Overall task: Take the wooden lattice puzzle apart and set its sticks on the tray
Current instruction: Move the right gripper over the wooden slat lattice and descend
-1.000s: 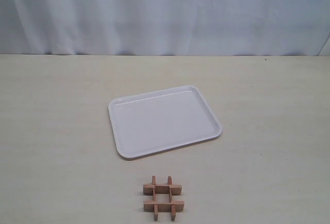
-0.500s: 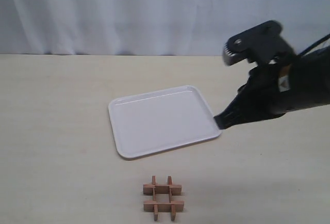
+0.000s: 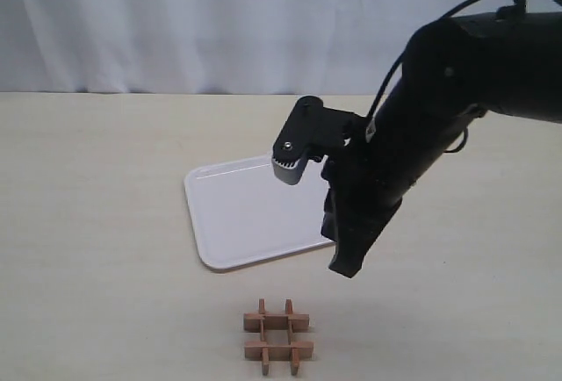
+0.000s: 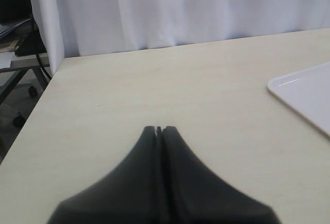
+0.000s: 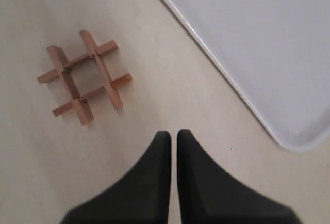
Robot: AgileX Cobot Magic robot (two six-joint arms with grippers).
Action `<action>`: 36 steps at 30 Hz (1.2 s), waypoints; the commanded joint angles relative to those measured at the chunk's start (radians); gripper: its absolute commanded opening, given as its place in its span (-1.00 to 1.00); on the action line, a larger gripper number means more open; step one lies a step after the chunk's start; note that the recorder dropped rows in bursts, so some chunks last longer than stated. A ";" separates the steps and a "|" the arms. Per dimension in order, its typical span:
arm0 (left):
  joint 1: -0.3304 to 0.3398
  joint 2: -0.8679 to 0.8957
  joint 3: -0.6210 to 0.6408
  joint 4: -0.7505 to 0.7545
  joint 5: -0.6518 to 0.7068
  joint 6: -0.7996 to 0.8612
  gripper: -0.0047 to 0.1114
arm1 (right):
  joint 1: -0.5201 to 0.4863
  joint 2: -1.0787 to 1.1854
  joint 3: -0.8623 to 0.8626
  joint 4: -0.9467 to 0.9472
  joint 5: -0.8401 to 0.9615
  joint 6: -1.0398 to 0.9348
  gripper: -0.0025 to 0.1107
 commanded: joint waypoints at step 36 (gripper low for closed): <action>-0.007 0.000 0.003 0.001 -0.014 -0.008 -0.92 | 0.119 0.228 -0.024 -0.053 0.035 -0.203 -0.44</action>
